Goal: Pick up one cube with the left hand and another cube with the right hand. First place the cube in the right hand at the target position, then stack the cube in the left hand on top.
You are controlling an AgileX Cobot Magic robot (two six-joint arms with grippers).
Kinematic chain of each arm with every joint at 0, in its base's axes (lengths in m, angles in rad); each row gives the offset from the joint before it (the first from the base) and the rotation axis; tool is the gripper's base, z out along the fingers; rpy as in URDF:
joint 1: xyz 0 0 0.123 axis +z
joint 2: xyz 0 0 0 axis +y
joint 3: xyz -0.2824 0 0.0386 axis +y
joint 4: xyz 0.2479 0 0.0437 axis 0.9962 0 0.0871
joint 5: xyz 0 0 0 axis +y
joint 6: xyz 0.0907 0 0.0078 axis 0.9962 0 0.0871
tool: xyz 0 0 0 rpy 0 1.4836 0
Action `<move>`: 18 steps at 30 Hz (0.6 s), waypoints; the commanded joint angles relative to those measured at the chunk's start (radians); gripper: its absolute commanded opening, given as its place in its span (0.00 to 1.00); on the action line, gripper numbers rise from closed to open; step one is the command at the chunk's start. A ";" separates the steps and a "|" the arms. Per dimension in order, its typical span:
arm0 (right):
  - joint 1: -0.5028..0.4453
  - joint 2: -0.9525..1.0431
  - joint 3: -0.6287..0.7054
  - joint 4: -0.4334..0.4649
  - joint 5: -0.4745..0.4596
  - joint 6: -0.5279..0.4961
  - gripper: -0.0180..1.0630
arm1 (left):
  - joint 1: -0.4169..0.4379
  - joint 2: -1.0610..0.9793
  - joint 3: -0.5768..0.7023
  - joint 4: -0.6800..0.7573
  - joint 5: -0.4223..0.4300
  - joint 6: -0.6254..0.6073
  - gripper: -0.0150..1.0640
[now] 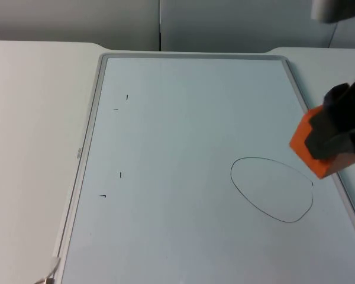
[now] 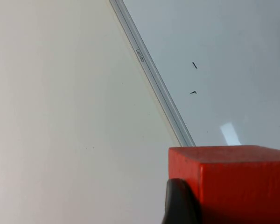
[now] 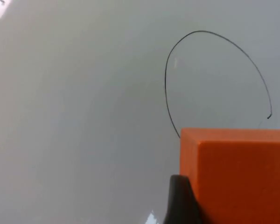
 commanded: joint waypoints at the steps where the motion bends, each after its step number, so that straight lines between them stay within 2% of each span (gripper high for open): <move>1: -0.004 0.059 0.003 -0.035 -0.044 0.036 0.01 | -0.007 -0.005 0.003 -0.006 -0.010 0.006 0.02; 4: -0.029 0.114 0.003 -0.037 -0.071 0.042 0.01 | -0.007 -0.005 0.003 -0.006 -0.010 0.006 0.02; 10: -0.139 0.199 0.003 -0.012 -0.143 0.028 0.01 | -0.007 -0.005 0.003 -0.008 -0.010 0.007 0.02; 18: -0.149 0.302 -0.012 0.009 -0.203 0.016 0.01 | -0.007 -0.005 0.003 -0.008 -0.020 0.009 0.02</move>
